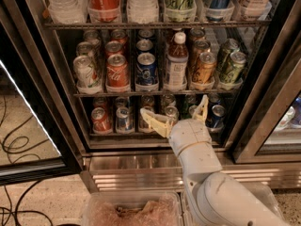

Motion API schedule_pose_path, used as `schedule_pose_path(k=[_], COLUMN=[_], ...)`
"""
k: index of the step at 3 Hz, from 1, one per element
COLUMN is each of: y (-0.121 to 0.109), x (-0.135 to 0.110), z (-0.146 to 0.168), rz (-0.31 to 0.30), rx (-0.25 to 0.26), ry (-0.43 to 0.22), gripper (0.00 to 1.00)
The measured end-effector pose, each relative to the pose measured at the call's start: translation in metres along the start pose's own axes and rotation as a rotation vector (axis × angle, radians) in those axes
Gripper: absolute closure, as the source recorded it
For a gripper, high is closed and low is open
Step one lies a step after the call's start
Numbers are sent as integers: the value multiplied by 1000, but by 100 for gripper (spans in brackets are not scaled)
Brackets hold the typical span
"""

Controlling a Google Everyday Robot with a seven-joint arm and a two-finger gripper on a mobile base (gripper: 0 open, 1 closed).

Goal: Pick blue plastic bottle from middle shelf of fridge

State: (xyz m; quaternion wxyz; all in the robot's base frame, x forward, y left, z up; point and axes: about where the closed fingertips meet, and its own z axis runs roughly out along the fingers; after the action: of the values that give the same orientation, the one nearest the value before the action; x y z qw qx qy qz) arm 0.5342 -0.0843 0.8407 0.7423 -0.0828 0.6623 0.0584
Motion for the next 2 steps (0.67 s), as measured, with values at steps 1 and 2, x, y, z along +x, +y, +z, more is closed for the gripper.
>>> schedule_pose_path(k=[1,2], y=[0,0], x=[0,0], z=[0,0], rz=[0,0], rx=[0,0], ry=[0,0], gripper=[0,18])
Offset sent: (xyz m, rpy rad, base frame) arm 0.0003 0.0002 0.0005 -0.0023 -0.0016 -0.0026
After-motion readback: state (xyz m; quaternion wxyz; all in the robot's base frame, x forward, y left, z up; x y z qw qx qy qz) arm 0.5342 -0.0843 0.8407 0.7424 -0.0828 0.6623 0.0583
